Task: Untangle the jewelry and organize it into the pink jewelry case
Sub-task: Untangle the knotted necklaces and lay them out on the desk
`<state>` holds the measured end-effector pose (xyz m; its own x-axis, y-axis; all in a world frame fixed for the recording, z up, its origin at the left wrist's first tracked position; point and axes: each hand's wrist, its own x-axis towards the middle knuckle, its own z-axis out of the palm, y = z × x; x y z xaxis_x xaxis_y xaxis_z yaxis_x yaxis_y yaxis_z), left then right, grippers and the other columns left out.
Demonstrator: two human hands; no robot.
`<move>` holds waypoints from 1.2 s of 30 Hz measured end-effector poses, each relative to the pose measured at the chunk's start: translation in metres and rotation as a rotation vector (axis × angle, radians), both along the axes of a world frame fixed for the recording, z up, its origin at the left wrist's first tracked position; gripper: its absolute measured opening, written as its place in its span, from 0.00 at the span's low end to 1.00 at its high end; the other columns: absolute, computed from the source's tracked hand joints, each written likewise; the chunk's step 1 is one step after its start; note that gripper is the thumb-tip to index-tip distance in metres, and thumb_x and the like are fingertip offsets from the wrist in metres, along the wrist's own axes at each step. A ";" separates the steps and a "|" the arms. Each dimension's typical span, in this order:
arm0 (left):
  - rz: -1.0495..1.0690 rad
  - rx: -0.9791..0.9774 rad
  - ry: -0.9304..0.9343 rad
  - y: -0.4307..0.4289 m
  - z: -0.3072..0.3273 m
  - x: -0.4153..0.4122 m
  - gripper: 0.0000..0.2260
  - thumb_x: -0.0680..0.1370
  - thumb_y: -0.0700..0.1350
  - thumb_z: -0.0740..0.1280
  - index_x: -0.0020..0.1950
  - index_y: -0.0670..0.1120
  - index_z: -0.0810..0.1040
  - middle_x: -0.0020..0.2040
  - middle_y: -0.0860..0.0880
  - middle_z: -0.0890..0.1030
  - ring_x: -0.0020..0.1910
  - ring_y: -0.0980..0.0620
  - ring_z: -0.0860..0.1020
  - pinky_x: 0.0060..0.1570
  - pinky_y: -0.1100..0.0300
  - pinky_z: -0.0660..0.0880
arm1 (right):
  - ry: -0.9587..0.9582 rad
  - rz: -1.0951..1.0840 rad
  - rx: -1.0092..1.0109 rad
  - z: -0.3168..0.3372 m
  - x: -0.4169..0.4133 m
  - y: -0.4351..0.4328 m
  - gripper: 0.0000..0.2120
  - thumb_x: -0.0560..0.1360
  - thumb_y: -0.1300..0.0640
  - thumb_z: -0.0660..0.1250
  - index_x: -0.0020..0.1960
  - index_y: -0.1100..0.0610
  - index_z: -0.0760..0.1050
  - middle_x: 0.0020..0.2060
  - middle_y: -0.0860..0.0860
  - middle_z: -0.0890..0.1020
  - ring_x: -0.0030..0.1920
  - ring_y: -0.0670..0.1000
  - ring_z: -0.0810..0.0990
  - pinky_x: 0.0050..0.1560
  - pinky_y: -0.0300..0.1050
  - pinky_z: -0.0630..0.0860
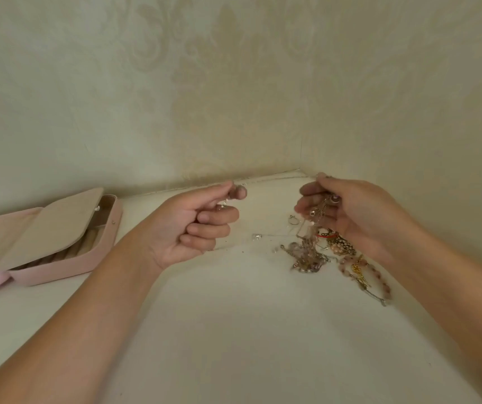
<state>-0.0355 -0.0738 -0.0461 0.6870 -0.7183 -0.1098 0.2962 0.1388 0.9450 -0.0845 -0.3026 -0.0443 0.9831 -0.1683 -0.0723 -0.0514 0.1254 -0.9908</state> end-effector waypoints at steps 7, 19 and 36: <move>-0.186 -0.345 0.286 0.048 -0.010 0.047 0.22 0.85 0.50 0.49 0.44 0.39 0.77 0.33 0.48 0.68 0.31 0.53 0.65 0.33 0.60 0.65 | -0.002 -0.091 0.254 0.007 0.005 -0.013 0.13 0.79 0.55 0.63 0.37 0.59 0.73 0.26 0.51 0.76 0.26 0.48 0.76 0.42 0.45 0.80; 1.121 0.706 -0.359 0.062 -0.021 0.058 0.12 0.76 0.45 0.65 0.32 0.44 0.72 0.24 0.48 0.66 0.28 0.46 0.63 0.26 0.61 0.60 | -0.092 0.045 -0.640 0.002 -0.004 -0.005 0.06 0.68 0.54 0.77 0.38 0.56 0.83 0.28 0.51 0.79 0.23 0.47 0.70 0.33 0.40 0.69; 0.100 0.215 -0.311 -0.046 -0.029 -0.013 0.12 0.71 0.38 0.65 0.54 0.39 0.78 0.47 0.42 0.83 0.45 0.48 0.81 0.57 0.54 0.77 | -0.238 0.221 -0.562 -0.010 -0.002 0.011 0.03 0.71 0.60 0.73 0.43 0.53 0.84 0.36 0.52 0.85 0.38 0.51 0.81 0.44 0.39 0.76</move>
<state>-0.0484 -0.1202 -0.0751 0.7766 -0.6294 -0.0262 -0.0137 -0.0584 0.9982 -0.0865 -0.2912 -0.0546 0.9773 0.0906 0.1917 0.2120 -0.4040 -0.8899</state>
